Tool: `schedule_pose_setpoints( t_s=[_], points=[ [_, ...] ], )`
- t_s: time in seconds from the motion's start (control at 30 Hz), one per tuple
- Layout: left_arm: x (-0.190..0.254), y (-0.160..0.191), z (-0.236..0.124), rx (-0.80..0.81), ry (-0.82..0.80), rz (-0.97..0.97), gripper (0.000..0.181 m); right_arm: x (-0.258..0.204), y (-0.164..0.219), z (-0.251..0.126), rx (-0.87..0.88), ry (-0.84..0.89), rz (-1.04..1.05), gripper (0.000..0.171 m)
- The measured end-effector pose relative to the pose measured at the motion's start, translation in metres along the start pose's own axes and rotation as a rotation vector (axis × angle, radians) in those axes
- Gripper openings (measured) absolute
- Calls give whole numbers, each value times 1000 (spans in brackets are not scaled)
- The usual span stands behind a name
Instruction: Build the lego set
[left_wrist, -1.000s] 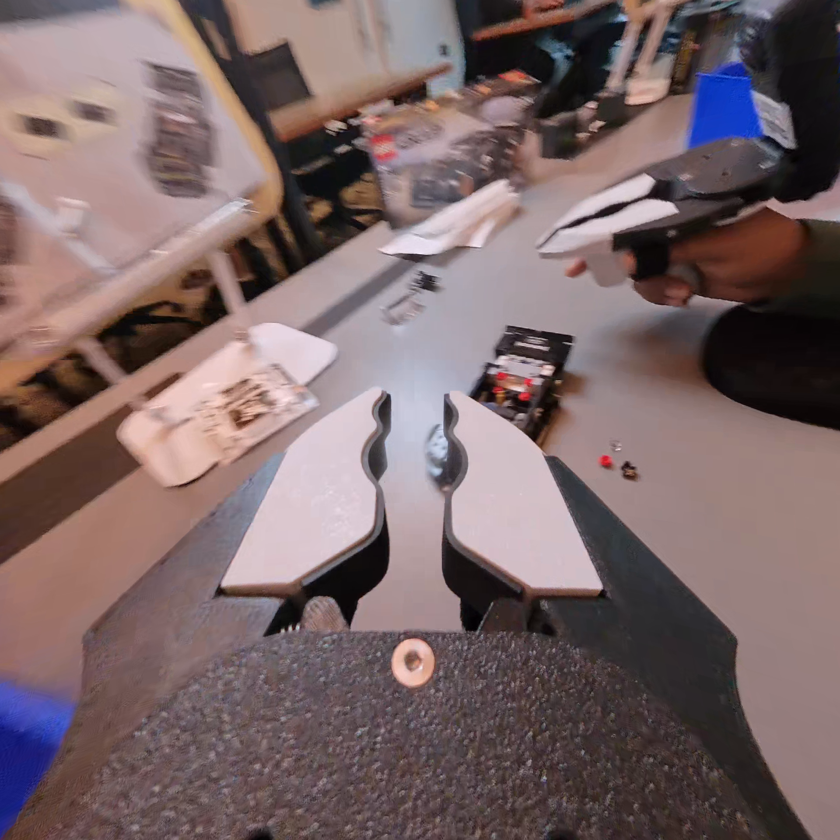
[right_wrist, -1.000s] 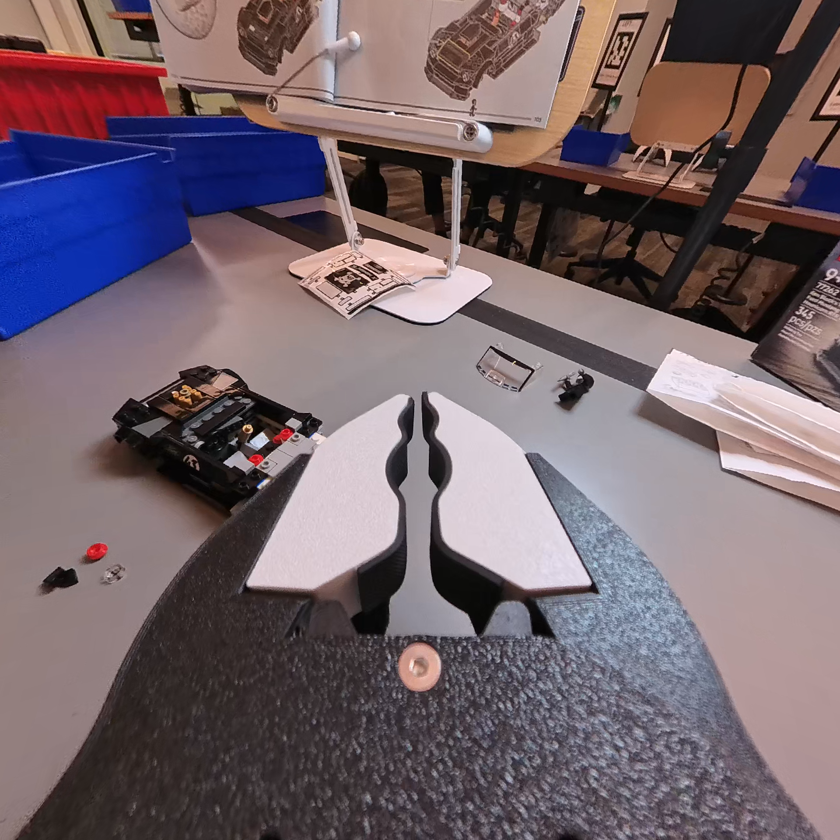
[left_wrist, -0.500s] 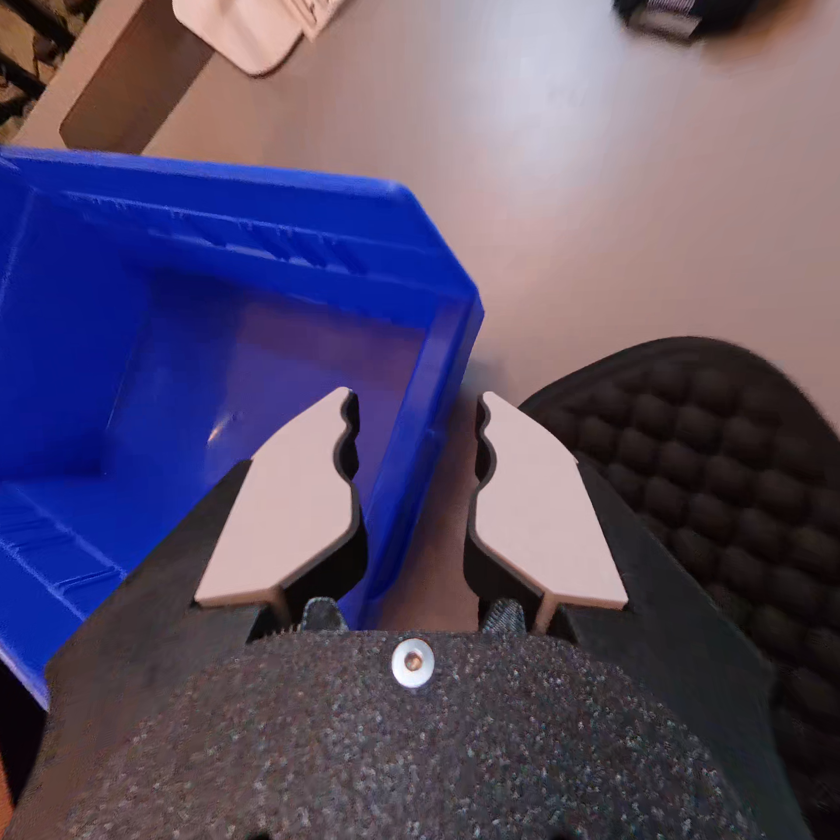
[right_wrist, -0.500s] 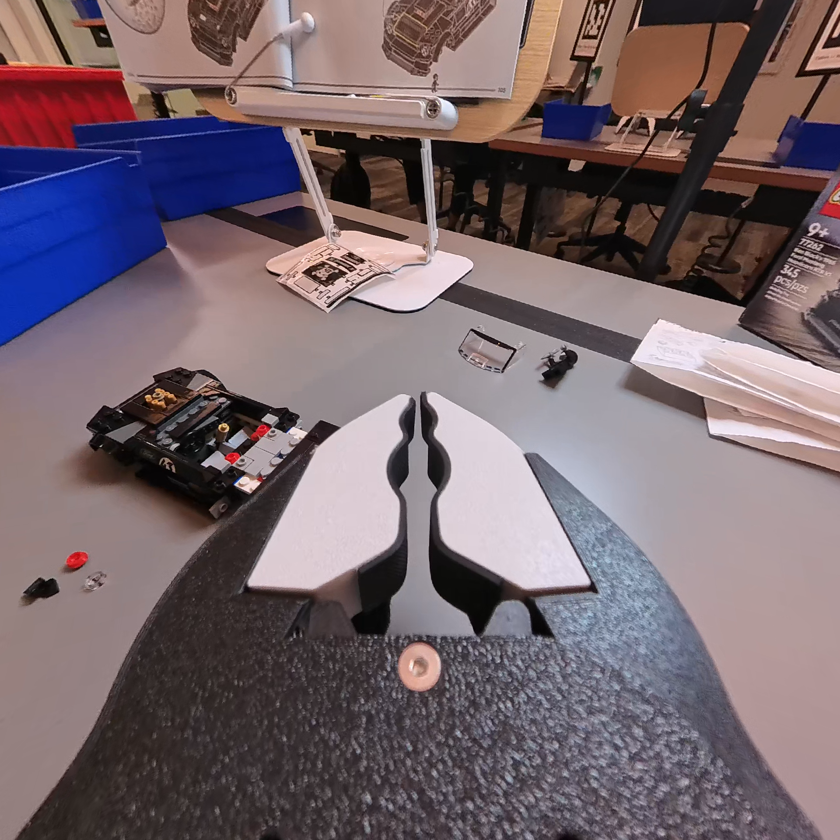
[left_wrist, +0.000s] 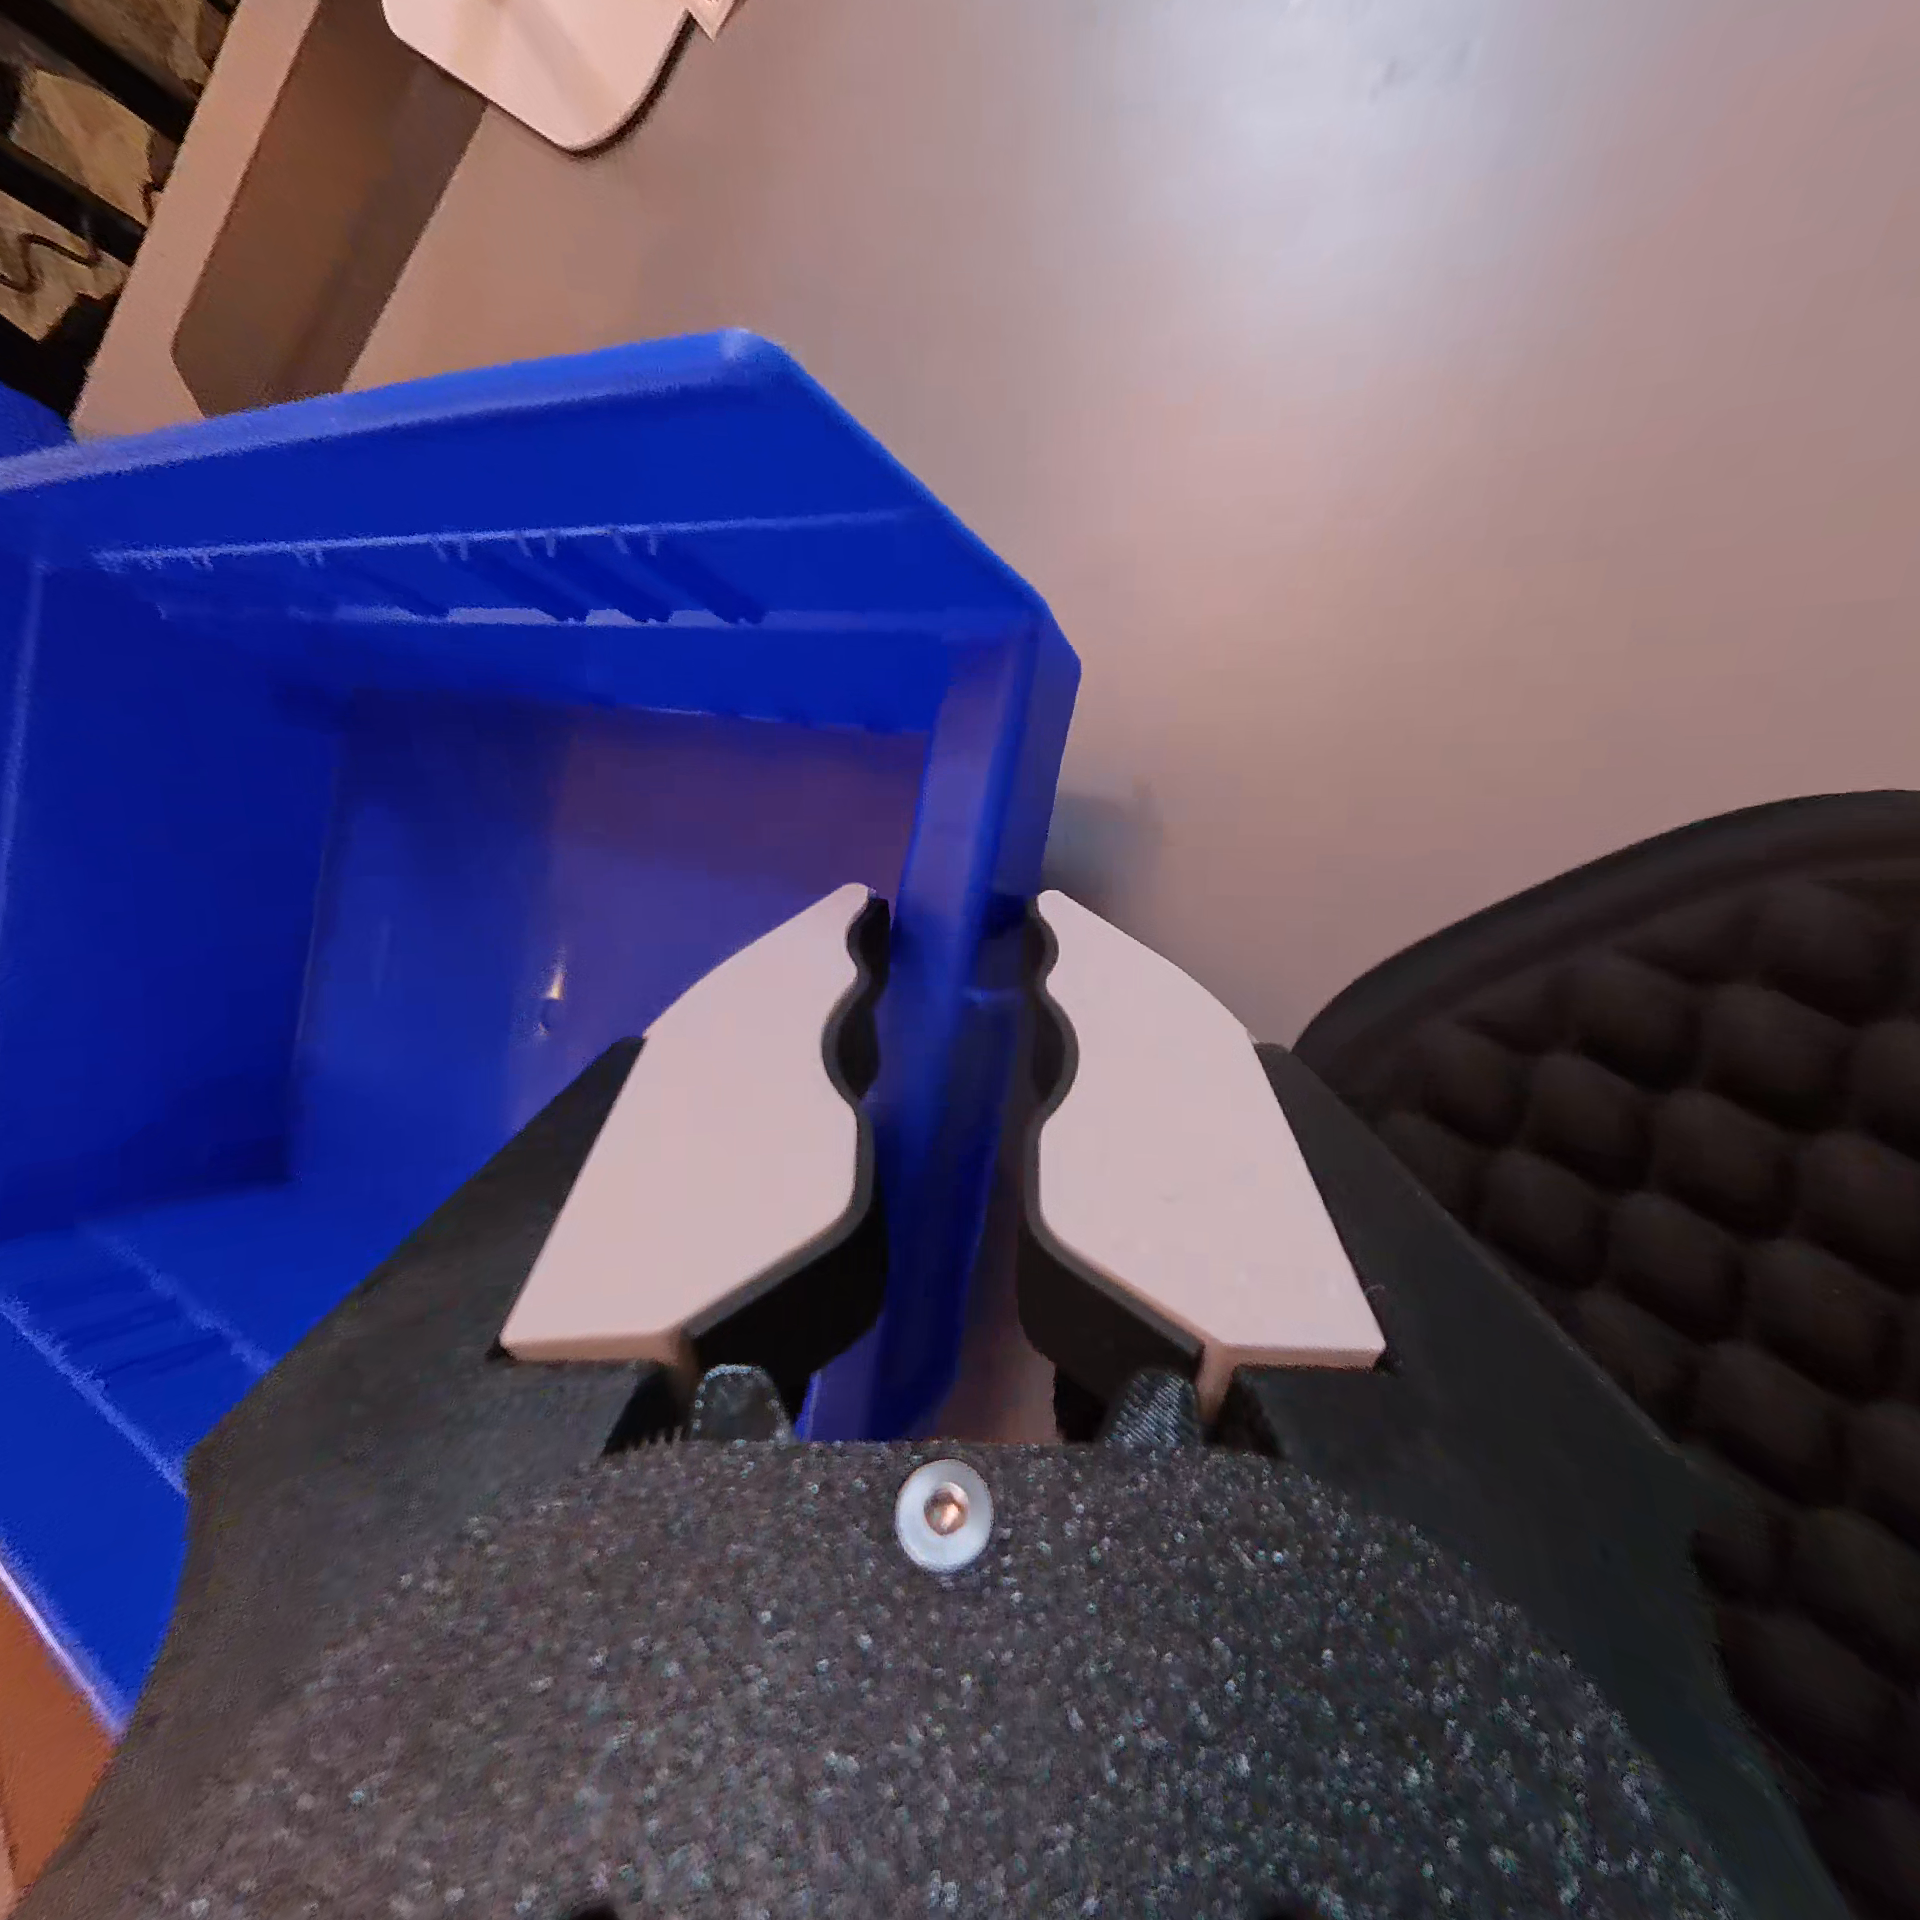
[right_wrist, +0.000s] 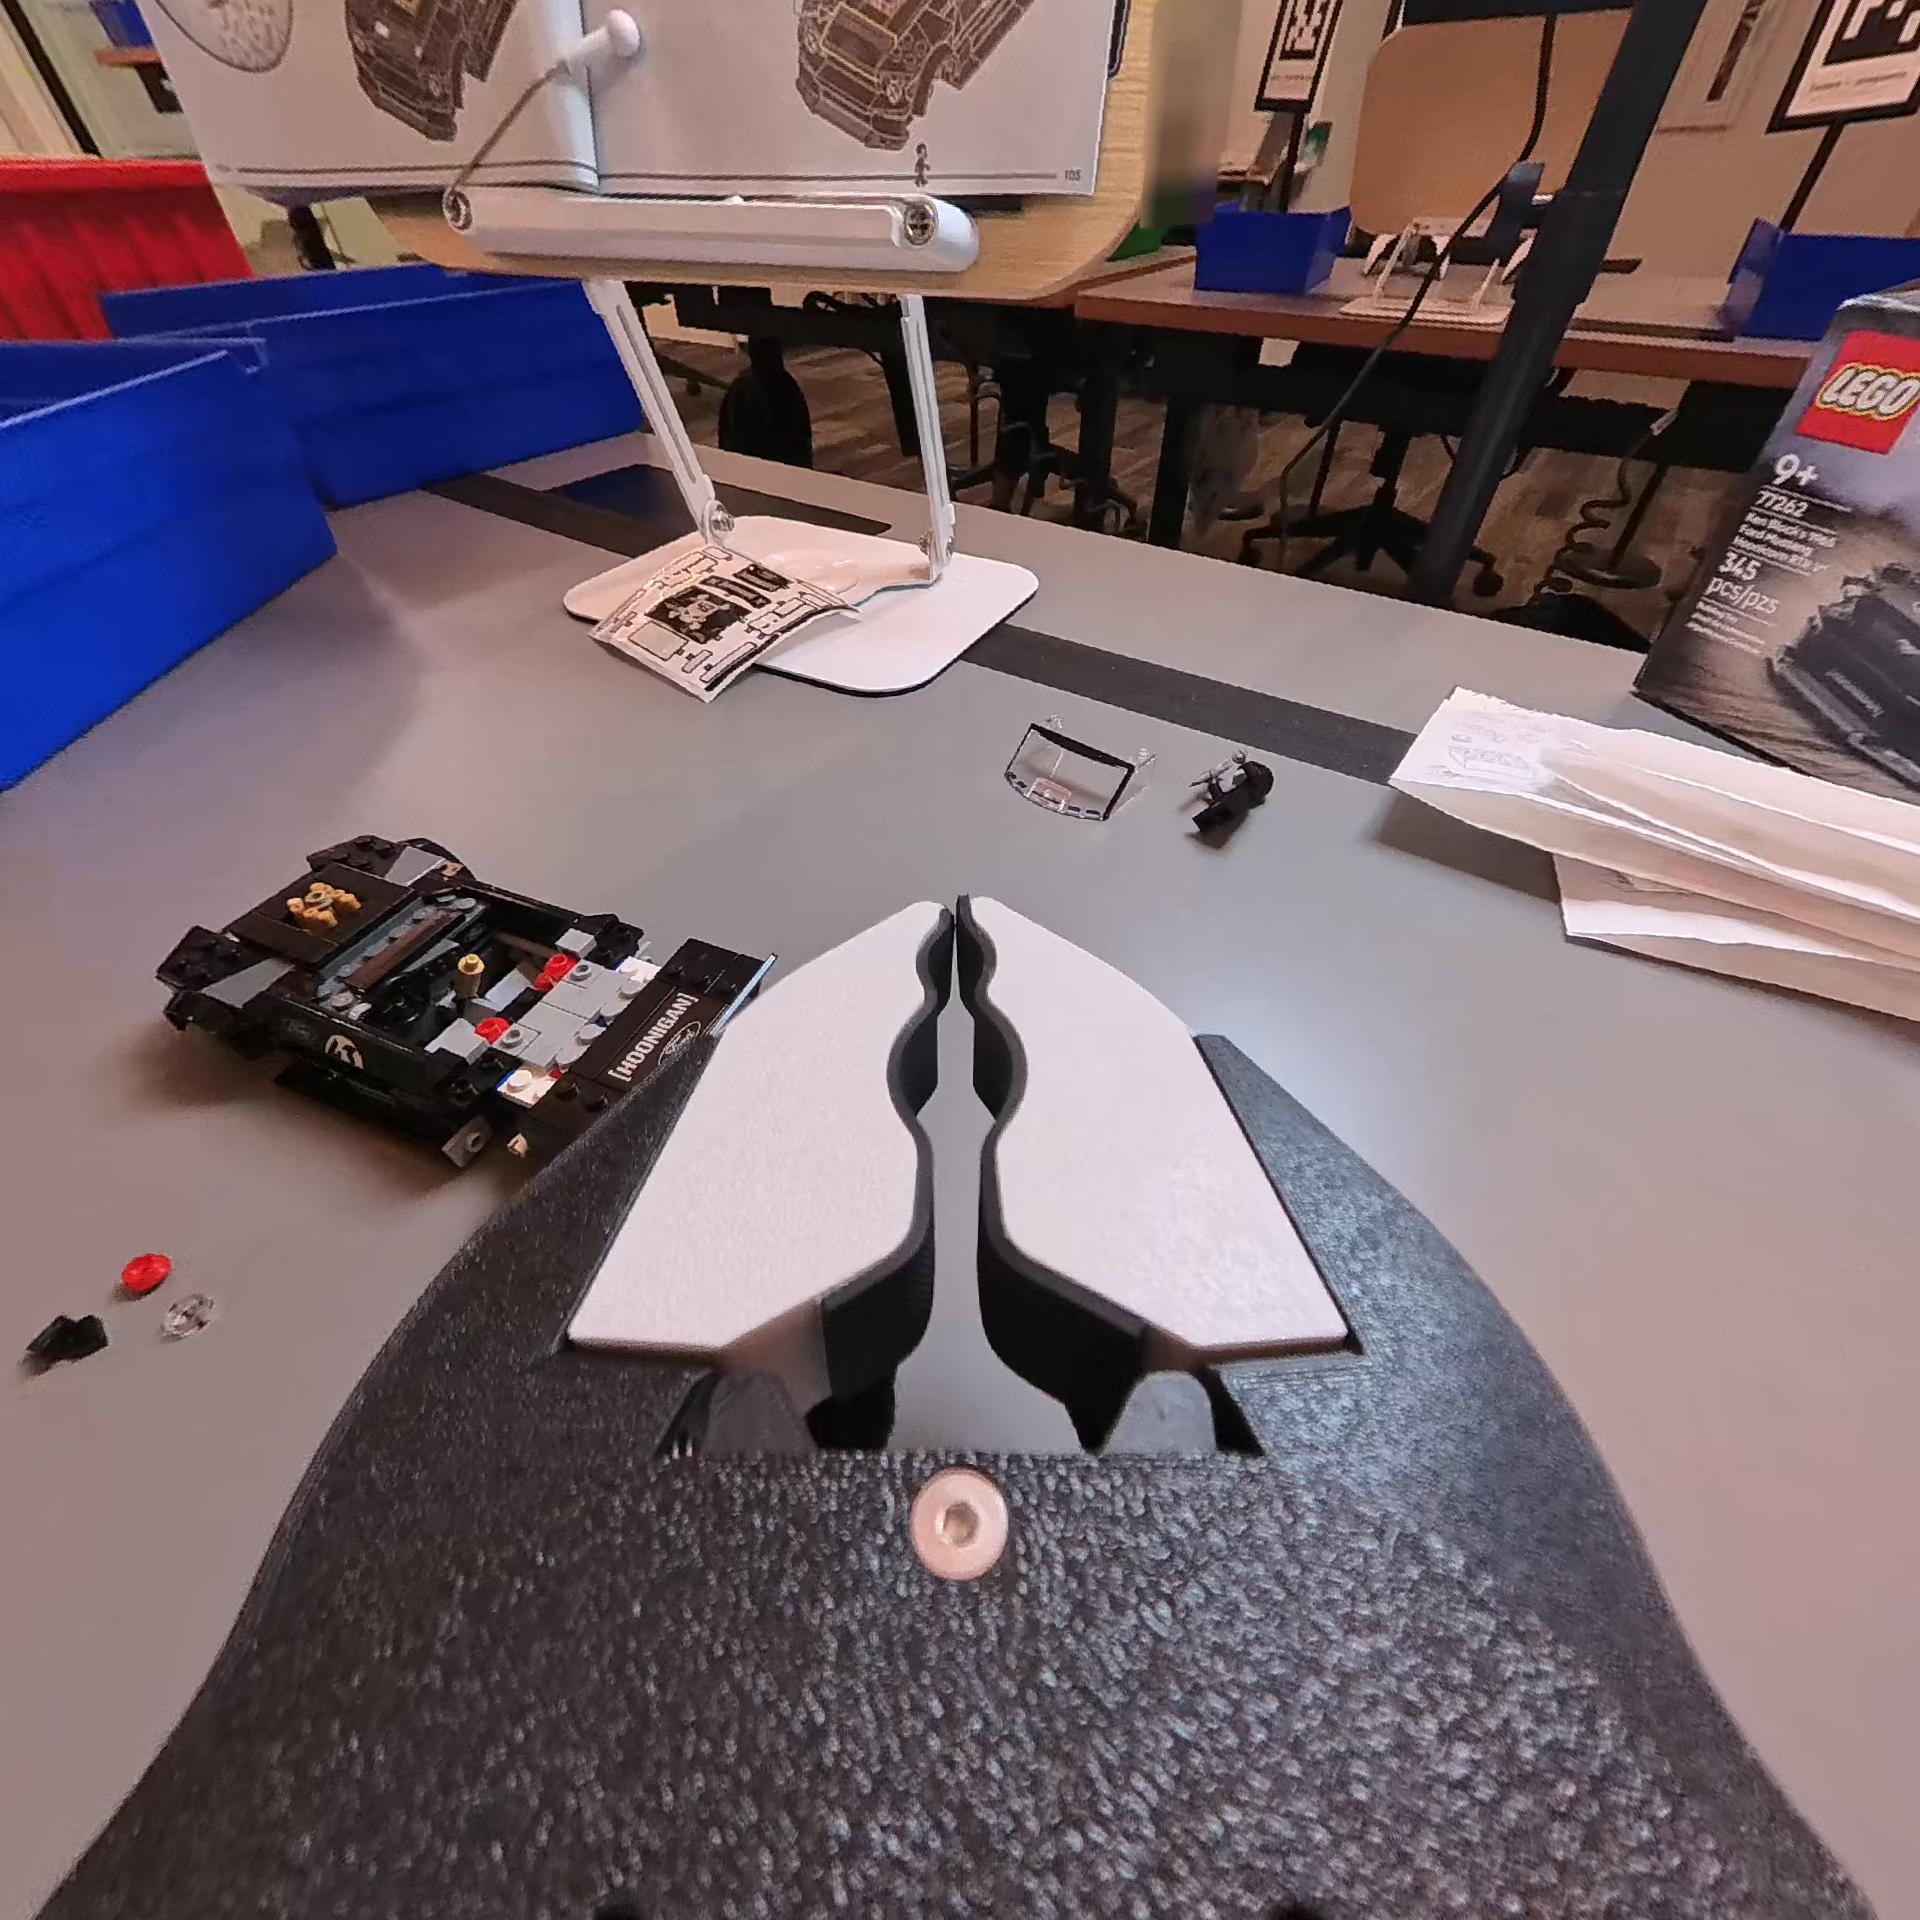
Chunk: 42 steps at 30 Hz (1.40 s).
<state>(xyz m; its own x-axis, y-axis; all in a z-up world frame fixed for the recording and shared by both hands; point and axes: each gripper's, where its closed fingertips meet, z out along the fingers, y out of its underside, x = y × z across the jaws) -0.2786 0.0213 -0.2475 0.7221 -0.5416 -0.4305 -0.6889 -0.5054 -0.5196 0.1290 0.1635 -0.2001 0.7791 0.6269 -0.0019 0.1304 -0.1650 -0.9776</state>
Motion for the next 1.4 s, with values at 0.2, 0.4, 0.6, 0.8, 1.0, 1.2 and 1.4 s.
schedule_pose_setpoints(
  t_s=[0.2, 0.4, 0.6, 0.8, 1.0, 1.2, 1.4],
  points=[
    [20, -83, -44, 436, 190, -175, 28, 3, -1, -1, 6, 10, 10, 1],
    [54, -185, -89, 854, 520, -337, 27, 11, -4, 0, 13, 39, 9, 4],
    [58, -234, -46, 855, 549, -346, 21, 98, -19, -4, -17, 216, 22, 6],
    [86, -220, -3, 844, 754, -435, 15, 214, -17, 5, -212, 392, -190, 8],
    [100, -210, 5, 802, 745, -333, 12, 277, 2, 39, -362, 315, -119, 31],
    [110, -200, 12, 762, 735, -221, 12, 275, 12, 73, -422, 186, -266, 22],
    [110, -198, 15, 747, 764, -230, 13, 268, 23, 88, -515, 124, -401, 4]
  ],
)
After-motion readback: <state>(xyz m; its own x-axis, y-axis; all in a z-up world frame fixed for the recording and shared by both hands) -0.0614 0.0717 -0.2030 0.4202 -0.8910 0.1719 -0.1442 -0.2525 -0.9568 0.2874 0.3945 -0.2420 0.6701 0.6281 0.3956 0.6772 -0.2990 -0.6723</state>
